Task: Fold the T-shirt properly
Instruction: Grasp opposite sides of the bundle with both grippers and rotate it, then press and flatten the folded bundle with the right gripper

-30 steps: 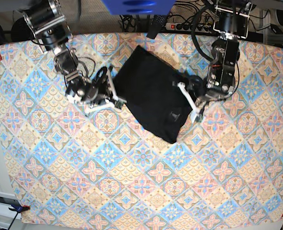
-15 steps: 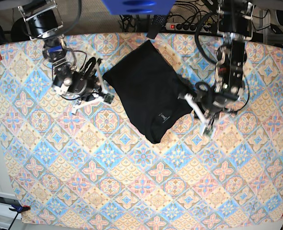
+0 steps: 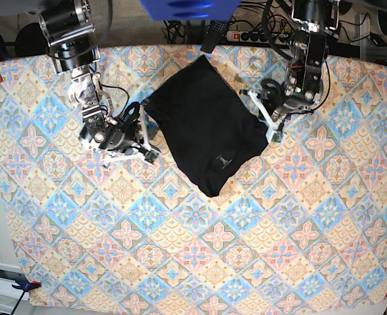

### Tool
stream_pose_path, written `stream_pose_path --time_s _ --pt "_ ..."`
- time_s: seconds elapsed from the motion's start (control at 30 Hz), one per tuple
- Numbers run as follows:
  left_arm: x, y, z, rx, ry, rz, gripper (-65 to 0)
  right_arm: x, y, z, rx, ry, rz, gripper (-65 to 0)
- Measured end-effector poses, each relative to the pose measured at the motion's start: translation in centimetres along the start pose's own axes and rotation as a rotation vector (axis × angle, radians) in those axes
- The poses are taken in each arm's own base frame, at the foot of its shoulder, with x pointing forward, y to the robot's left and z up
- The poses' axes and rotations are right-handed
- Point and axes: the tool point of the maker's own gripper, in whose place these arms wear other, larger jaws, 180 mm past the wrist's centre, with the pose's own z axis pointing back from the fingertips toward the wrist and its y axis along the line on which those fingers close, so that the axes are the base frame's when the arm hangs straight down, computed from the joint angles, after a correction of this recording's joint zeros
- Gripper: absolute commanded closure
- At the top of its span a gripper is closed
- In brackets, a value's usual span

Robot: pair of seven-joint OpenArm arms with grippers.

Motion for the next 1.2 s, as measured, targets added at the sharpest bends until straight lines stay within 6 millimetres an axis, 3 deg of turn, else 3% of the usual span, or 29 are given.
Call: stream_pose_path --time_s 0.07,0.17,0.33,0.53,0.7,0.8,0.9,1.1,1.2 --pt "1.8 -0.1 -1.1 -0.009 -0.044 -0.018 0.0 -1.1 -0.2 -0.1 -0.008 0.039 0.000 -4.9" --pt "3.8 -0.3 -2.3 -0.013 -0.103 -0.032 0.0 -1.1 0.1 0.0 -0.006 0.030 -0.003 -4.9" --pt "6.9 -0.2 -4.1 -0.030 -0.145 -0.002 0.0 -1.5 4.1 0.6 0.043 -0.002 0.005 -4.8" --pt "11.1 -1.3 -6.2 -0.049 -0.214 0.048 0.0 0.1 3.2 4.8 -0.068 -0.115 -0.007 -4.8" --pt "12.9 -2.8 -6.6 -0.069 -0.217 0.059 0.0 -0.1 4.6 7.1 -0.092 -0.140 0.006 -4.8" --pt "12.5 -3.1 -5.5 -0.075 -0.214 0.047 0.0 -0.2 6.8 7.2 -0.053 -0.152 0.015 -4.8" --pt "11.5 -1.0 -2.8 -0.042 -0.231 0.040 0.0 0.7 9.7 6.7 0.012 -0.149 0.090 -4.5" --pt "8.9 4.9 3.0 0.106 -0.312 0.098 0.0 8.9 12.4 7.3 0.060 -0.325 0.237 -1.4" --pt "6.7 7.0 5.1 0.167 -0.323 0.143 0.0 11.2 14.1 7.1 0.113 -0.378 0.223 -1.4"
